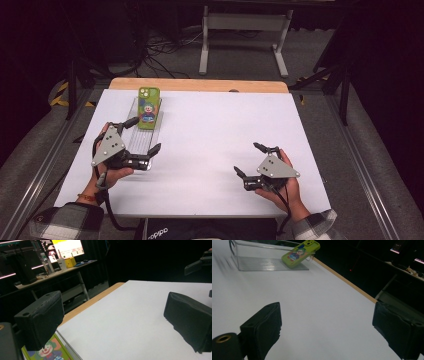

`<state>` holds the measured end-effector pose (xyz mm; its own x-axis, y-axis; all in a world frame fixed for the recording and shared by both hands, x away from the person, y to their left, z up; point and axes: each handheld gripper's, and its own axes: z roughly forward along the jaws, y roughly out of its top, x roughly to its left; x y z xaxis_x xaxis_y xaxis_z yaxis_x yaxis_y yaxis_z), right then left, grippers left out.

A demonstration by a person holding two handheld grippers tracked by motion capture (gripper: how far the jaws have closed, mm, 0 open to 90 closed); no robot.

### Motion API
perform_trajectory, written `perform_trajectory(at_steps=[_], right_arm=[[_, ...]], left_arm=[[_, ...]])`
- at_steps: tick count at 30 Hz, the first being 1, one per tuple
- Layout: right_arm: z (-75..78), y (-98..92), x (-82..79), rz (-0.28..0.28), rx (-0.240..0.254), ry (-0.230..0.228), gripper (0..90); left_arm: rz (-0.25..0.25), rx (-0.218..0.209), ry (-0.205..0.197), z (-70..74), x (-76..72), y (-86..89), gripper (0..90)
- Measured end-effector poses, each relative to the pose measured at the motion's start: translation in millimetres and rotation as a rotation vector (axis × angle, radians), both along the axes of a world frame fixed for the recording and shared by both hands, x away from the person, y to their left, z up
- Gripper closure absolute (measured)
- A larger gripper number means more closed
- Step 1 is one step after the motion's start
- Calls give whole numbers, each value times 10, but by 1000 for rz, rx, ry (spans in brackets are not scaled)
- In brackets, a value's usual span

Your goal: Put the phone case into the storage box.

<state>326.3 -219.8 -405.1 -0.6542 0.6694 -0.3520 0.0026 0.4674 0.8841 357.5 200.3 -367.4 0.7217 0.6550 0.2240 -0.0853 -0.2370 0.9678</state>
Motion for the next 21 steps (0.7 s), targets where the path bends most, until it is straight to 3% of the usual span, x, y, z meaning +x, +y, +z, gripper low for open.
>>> perform_trajectory(at_steps=[7, 9, 12, 18, 21], right_arm=[[2, -26, 11, -4, 16, 7, 65], [-3, -19, 5, -1, 10, 7, 61], [5, -23, -5, -2, 13, -1, 59], [22, -34, -21, -1, 24, -9, 61], [17, -18, -43, 5, 15, -12, 62]], left_arm=[[11, 26, -22, -93, -86, -78, 41], [3, 15, 6, -132, -109, -110, 40], [-8, 23, 0, -163, -150, -125, 38], [-14, 28, 36, -272, -221, -141, 35], [-19, 13, 76, -342, -241, -138, 34]])
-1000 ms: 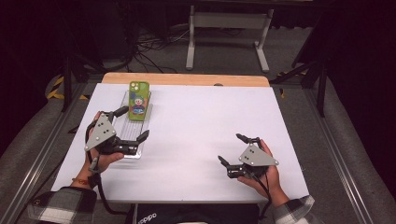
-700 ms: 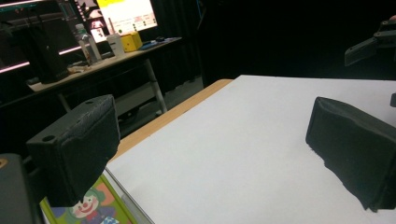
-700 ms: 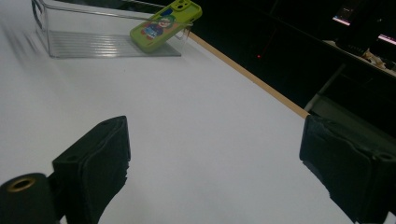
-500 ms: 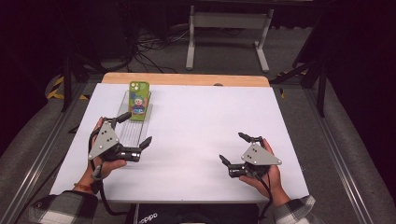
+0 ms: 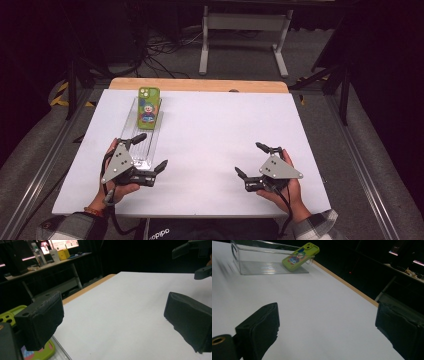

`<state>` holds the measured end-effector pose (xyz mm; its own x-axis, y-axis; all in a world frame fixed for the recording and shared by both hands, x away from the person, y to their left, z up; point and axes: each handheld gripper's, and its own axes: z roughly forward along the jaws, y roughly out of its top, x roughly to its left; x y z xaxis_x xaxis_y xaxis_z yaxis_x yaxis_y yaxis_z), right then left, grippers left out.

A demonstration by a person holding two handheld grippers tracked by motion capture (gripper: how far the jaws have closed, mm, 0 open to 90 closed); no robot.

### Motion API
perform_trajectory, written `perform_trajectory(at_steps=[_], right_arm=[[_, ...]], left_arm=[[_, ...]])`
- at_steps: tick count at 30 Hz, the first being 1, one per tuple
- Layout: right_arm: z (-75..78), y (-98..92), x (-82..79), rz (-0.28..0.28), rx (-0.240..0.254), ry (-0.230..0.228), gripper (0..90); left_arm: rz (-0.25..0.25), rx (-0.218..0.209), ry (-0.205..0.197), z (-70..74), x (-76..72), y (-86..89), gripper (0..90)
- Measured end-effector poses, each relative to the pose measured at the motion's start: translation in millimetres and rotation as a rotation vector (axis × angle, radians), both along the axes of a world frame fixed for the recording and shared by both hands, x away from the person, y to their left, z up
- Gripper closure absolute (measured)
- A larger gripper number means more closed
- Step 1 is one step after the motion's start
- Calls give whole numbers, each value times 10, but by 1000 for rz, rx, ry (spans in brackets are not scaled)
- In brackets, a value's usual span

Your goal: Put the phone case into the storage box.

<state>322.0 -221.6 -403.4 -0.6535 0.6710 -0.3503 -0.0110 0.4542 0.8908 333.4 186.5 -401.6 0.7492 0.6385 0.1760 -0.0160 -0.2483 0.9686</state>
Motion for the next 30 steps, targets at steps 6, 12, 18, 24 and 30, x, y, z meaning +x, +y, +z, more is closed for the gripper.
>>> perform_trajectory(at_steps=[6, 12, 18, 24, 30], right_arm=[[-24, 37, -26, 14, -8, -8, 63], [-28, 73, -41, 7, -12, -12, 64], [-4, 95, -53, -2, -3, -17, 65], [-28, 102, -22, -3, -6, -5, 65], [-38, 112, -13, -4, -6, 2, 65]], left_arm=[[-12, 20, 49, -134, -30, -44, 29], [-16, 43, 27, -157, -72, -46, 29], [-4, 30, 26, -143, -73, 6, 30], [4, 39, 32, -158, -39, 9, 31], [8, 33, 35, -160, -33, 16, 31]])
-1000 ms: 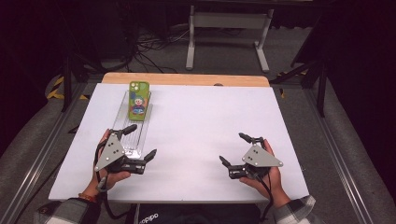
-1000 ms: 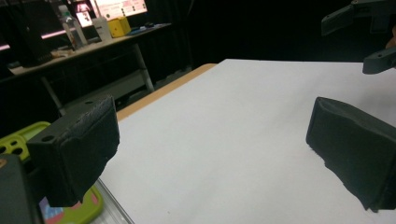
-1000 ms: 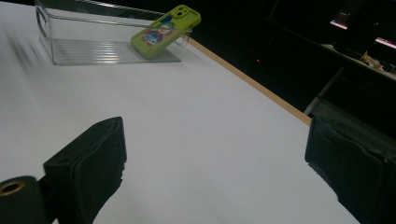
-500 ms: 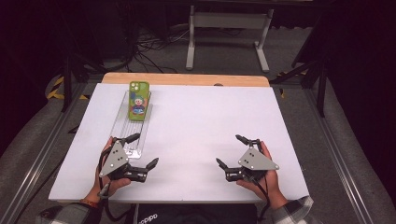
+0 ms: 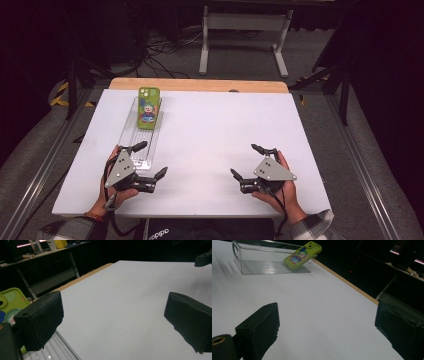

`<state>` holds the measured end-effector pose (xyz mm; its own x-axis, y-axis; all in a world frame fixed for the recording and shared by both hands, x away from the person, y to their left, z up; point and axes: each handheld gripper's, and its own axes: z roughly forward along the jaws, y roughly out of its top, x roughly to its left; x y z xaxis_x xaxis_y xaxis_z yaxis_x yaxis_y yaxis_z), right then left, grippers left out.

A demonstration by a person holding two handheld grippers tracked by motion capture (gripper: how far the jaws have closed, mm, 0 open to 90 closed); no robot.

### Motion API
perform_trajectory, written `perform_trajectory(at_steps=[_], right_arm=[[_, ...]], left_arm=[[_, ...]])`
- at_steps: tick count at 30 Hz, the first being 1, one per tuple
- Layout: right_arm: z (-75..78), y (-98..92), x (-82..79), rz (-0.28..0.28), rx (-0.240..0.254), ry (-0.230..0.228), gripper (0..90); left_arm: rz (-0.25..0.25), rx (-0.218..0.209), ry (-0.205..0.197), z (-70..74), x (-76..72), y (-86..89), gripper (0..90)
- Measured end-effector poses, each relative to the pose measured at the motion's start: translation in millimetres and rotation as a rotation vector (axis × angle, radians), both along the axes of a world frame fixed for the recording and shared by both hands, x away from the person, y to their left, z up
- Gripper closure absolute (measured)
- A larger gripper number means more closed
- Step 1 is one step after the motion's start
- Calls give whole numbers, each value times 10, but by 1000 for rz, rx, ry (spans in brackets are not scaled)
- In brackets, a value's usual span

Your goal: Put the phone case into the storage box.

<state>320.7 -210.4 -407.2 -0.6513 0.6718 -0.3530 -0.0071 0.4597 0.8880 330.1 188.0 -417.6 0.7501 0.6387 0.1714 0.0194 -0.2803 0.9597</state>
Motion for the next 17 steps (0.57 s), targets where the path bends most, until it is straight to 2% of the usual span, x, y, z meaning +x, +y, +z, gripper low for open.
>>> perform_trajectory(at_steps=[3, 6, 17], right_arm=[[-4, 14, 12, -1, 0, 3, 65], [-13, 17, 32, -3, 2, 10, 65], [-24, 1, 35, 0, 2, 19, 65]], left_arm=[[1, 16, -6, 7, 12, 10, 31], [5, 0, -2, 10, 19, 24, 34], [14, 14, 5, -12, 27, -3, 36]])
